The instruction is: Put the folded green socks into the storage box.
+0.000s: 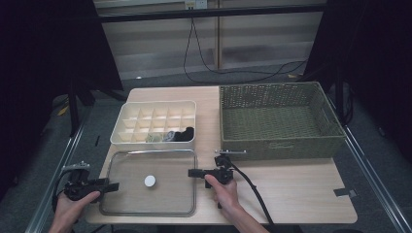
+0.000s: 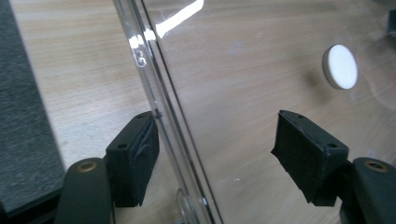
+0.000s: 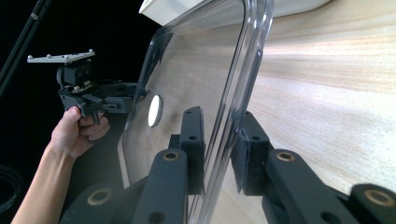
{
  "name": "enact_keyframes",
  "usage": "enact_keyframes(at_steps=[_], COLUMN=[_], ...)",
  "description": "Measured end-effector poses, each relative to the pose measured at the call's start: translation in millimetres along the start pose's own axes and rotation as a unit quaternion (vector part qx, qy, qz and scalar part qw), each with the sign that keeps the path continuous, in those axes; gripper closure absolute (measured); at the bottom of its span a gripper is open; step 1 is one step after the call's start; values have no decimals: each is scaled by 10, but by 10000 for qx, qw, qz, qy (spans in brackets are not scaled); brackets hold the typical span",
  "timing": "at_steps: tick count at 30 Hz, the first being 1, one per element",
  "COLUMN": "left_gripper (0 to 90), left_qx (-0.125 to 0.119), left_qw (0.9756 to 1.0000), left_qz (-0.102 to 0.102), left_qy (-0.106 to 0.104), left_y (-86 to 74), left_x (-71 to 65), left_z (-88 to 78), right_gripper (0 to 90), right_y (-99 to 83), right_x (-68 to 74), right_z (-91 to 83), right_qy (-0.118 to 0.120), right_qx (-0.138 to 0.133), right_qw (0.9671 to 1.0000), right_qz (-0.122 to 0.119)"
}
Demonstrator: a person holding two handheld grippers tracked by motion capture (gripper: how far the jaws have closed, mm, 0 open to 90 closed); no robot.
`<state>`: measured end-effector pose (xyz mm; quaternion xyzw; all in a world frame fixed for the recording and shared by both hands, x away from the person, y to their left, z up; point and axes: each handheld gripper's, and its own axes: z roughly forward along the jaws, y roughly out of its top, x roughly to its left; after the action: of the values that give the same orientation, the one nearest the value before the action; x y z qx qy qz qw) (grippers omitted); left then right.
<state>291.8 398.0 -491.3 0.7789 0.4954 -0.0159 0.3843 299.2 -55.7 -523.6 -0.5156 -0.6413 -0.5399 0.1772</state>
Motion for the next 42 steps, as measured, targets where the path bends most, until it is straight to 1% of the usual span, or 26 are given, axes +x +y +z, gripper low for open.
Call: enact_keyframes(at_steps=[3, 6, 8, 10, 12, 13, 14, 15, 17, 18, 19, 21, 22, 24, 25, 26, 29, 32, 33, 35, 36, 38, 40, 41, 42], left_gripper=[338, 402, 427, 439, 471, 492, 504, 513, 520, 528, 539, 551, 556, 558, 561, 569, 604, 623, 629, 640, 645, 646, 646, 648, 654], left_qx=[6, -11, -20, -72, -218, -241, -304, -296, -325, -376, -371, -420, -454, -455, -476, -520, -638, -679, -712, -777, -809, -824, -833, -866, -871], left_qw=[10000, 10000, 10000, 10000, 9997, 9996, 9994, 9995, 9994, 9992, 9992, 9989, 9988, 9988, 9987, 9985, 9978, 9975, 9973, 9967, 9964, 9963, 9962, 9959, 9958], left_qz=[-4, -33, -27, -39, -109, -79, -108, -51, -61, -115, -66, -75, -91, -57, -45, -45, 29, 115, 105, 187, 185, 212, 246, 228, 261], left_qy=[52, 51, 47, -6, -79, -88, -98, -98, -91, -107, -114, -173, -161, -172, -150, -177, -171, -148, -155, -169, -159, -145, -120, -136, -102], left_y=[4, -2, -12, -28, -48, -53, -59, -61, -62, -66, -66, -72, -76, -74, -71, -66, -35, -3, 3, 18, 23, 36, 49, 54, 63], left_x=[-1, 12, 22, 39, 55, 64, 61, 63, 59, 55, 65, 67, 63, 59, 52, 46, 10, -20, -33, -51, -57, -61, -68, -75, -81], left_z=[1, -10, -21, -39, -72, -87, -97, -114, -125, -132, -144, -160, -157, -164, -173, -184, -234, -265, -271, -293, -293, -286, -282, -282, -286], right_gripper=[764, 762, 757, 753, 744, 742, 741, 736, 727, 722, 719, 717, 716, 714, 713, 711, 706, 707, 707, 707, 707, 707, 708, 709, 712], right_y=[3, 17, 30, 41, 44, 45, 45, 45, 47, 49, 50, 52, 54, 62, 65, 71, 97, 144, 160, 184, 202, 218, 234, 243, 250], right_x=[15, 34, 56, 66, 80, 86, 91, 102, 126, 137, 144, 150, 156, 173, 181, 190, 220, 278, 296, 316, 319, 320, 330, 336, 340], right_z=[-8, -8, -8, -1, 8, 8, 7, 6, 11, 13, 13, 13, 9, 2, -1, -6, -30, -63, -76, -94, -104, -111, -115, -120, -128], right_qy=[-21, -52, -115, -153, -209, -211, -217, -241, -323, -352, -384, -395, -406, -458, -464, -481, -540, -612, -624, -655, -654, -680, -709, -716, -718], right_qx=[20, 8, 53, 59, 53, 53, 50, 46, 53, 62, 71, 83, 77, 83, 84, 63, -43, -83, -92, -118, -113, -94, -118, -144, -178], right_qw=[10000, 9998, 9997, 9995, 9994, 9993, 9993, 9992, 9987, 9985, 9985, 9984, 9983, 9979, 9978, 9977, 9968, 9953, 9951, 9945, 9945, 9946, 9942, 9941, 9938], right_qz=[-38, -192, -219, -275, -285, -293, -305, -322, -394, -408, -396, -399, -406, -458, -461, -482, -590, -747, -761, -803, -813, -776, -804, -798, -826])
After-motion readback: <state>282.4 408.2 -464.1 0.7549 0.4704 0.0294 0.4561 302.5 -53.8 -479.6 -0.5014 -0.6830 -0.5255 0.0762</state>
